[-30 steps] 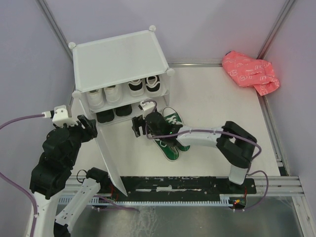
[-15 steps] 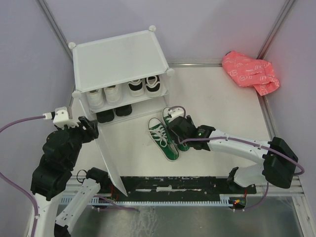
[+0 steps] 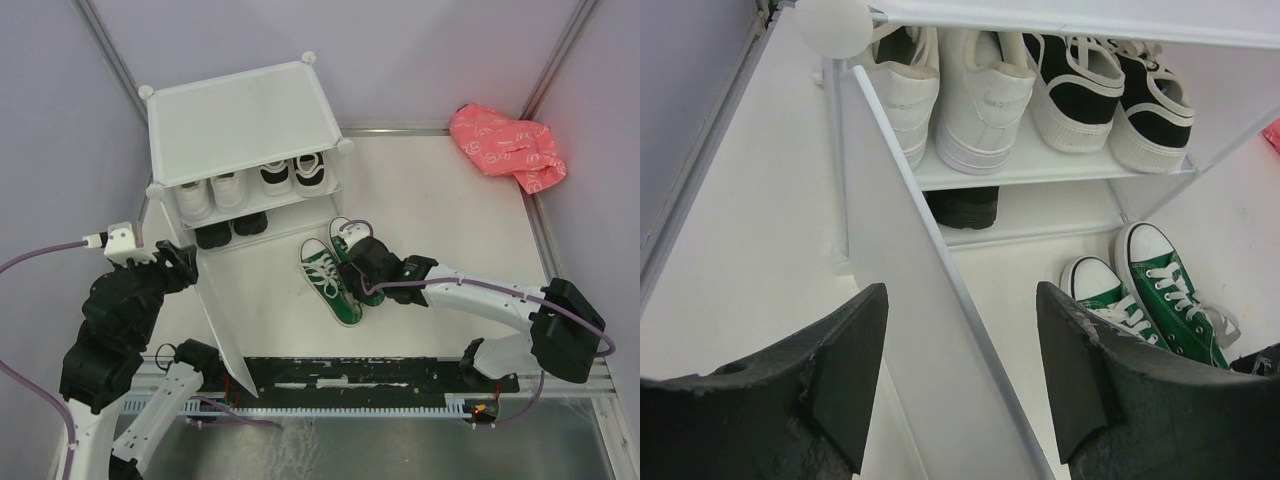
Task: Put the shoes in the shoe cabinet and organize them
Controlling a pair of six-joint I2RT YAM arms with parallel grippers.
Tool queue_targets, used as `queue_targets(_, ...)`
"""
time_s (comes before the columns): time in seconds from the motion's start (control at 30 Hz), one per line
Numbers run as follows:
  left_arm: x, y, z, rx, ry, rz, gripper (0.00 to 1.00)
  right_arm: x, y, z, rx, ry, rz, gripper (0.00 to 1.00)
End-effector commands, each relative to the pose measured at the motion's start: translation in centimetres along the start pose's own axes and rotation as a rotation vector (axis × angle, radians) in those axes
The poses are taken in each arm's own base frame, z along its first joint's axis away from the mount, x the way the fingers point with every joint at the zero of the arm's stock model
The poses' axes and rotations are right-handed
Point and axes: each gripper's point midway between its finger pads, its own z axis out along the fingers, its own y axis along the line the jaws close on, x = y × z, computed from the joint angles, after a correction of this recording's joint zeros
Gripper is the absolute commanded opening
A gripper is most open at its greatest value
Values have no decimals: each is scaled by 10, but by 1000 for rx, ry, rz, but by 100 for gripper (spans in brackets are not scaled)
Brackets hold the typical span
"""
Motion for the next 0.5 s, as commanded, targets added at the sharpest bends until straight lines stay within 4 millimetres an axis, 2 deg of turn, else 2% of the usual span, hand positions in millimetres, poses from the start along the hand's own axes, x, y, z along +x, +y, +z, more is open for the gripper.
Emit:
queue_targets(0.0,-6,-1,-1,6,-31,-24,68,-7,12,-2,-54,-25,25,74)
queue_targets(0.13,-8,-1,-2,4,-31,-19,68,-10,19,-5,-93,-32,48,73)
queue_targets(0.23,-8,0,-3,0,-34,-19,68,-18,14,-12,-73,-62,39,75)
queue_targets(0.47,-4,1,-3,1,-30,-21,68,6,18,12,-70,34,31,75)
